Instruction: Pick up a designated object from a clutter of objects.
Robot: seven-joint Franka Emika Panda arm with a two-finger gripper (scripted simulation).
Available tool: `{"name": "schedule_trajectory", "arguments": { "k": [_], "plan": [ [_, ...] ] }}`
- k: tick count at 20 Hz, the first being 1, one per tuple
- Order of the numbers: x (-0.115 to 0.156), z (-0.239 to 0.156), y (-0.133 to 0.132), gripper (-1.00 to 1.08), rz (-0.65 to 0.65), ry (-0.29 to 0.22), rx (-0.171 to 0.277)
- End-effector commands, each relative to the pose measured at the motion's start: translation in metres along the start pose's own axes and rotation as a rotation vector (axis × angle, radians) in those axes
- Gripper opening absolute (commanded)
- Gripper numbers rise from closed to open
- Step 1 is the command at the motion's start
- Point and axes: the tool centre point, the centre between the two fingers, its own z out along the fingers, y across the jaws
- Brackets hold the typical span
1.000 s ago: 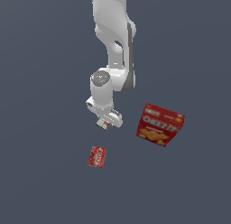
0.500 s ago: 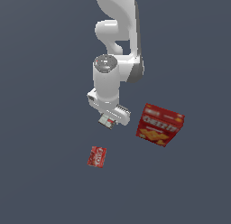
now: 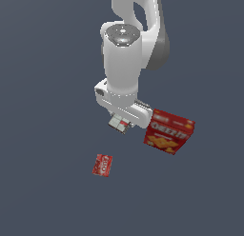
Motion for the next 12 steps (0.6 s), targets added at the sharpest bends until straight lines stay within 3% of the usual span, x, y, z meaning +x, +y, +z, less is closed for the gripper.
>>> {"name": "schedule_trajectory", "arguments": {
  "k": [1, 12],
  "plan": [
    [0.004, -0.023, -0.012, -1.00, 0.000, -0.001, -0.001],
    [0.021, -0.102, -0.056, -1.00, 0.000, -0.002, 0.001]
  ]
}}
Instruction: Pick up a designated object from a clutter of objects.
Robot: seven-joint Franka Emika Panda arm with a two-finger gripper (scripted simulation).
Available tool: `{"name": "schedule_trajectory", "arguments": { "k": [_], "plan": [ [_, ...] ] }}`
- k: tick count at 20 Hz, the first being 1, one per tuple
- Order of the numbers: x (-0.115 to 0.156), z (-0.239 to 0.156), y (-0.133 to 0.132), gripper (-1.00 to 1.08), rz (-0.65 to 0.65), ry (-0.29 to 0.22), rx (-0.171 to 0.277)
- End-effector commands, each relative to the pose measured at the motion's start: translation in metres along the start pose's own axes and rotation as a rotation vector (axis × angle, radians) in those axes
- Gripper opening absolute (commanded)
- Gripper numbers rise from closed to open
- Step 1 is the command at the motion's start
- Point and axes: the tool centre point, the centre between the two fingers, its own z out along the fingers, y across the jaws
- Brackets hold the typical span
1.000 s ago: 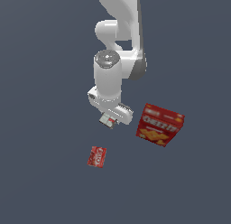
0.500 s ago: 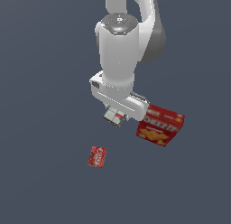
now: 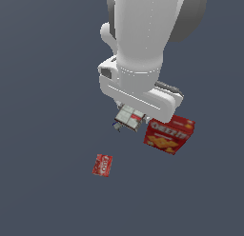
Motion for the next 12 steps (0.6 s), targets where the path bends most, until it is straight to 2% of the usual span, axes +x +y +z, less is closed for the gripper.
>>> {"name": "schedule_trajectory", "arguments": {
  "k": [1, 12],
  "plan": [
    [0.003, -0.013, -0.007, -1.00, 0.000, -0.001, -0.001],
    [0.010, -0.039, -0.023, -1.00, 0.000, -0.001, 0.000]
  ]
}}
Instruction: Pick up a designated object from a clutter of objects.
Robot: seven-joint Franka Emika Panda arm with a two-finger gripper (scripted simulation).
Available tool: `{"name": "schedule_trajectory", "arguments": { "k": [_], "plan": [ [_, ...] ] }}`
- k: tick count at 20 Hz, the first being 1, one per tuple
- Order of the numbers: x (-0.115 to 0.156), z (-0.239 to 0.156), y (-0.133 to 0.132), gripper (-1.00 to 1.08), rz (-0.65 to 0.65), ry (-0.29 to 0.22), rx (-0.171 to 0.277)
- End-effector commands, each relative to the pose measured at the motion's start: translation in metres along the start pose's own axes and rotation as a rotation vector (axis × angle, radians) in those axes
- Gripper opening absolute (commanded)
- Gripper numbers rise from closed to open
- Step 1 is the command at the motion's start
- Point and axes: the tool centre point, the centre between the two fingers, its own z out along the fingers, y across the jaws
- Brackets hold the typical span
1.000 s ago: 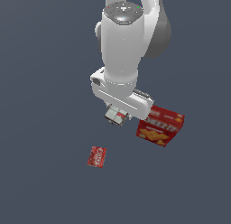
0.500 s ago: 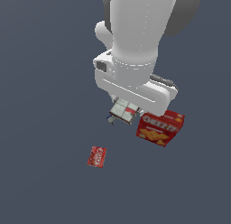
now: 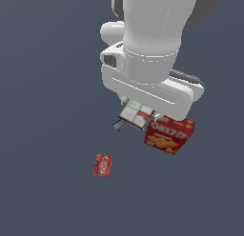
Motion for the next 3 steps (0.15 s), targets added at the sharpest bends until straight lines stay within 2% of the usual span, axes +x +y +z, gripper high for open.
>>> {"name": "schedule_trajectory", "arguments": {
  "k": [1, 3],
  "plan": [
    [0.0009, -0.0024, -0.0015, -1.00, 0.000, 0.000, 0.000],
    [0.0011, -0.0029, -0.0018, -1.00, 0.000, 0.000, 0.000]
  ]
}}
